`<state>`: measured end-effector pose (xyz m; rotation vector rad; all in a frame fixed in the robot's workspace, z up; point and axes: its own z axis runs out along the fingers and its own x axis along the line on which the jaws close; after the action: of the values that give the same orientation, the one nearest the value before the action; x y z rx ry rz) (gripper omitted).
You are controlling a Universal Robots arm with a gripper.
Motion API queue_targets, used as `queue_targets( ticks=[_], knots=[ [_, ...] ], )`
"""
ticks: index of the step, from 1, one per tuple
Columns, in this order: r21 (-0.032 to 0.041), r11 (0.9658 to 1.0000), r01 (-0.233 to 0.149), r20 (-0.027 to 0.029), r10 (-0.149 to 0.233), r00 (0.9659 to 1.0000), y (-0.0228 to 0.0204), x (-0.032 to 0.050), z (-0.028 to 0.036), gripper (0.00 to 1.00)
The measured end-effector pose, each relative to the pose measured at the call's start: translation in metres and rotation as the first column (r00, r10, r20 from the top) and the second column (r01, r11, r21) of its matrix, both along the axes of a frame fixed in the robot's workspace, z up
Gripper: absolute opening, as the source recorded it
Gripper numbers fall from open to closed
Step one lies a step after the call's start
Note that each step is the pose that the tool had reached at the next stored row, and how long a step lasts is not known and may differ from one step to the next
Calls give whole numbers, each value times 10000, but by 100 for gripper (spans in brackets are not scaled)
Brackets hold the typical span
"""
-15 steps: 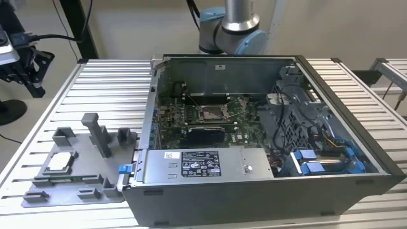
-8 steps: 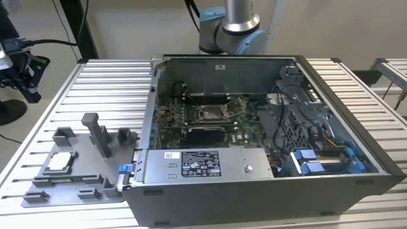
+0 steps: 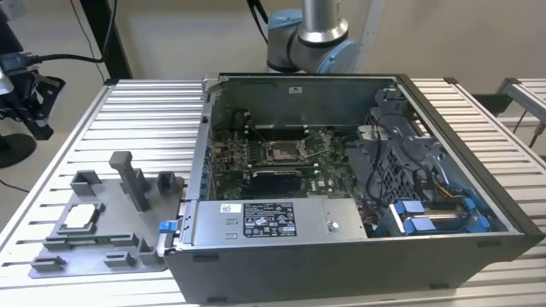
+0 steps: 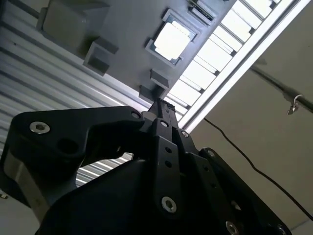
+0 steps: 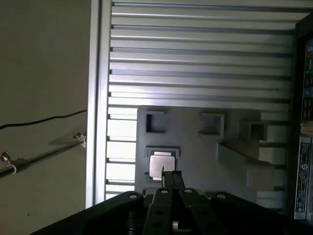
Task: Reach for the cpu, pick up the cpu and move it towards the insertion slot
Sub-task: 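Reach for the cpu, then pick up the cpu and move it towards the insertion slot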
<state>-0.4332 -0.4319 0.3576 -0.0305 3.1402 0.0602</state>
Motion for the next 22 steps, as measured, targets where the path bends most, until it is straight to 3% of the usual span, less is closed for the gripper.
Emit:
queue_targets(
  ticks=[13, 22],
  knots=[
    [0, 10000, 1, -6, -1, 10000, -1, -11, -3, 100],
    [1, 10000, 1, -6, -1, 10000, -32, -14, -67, 100]
  ],
)
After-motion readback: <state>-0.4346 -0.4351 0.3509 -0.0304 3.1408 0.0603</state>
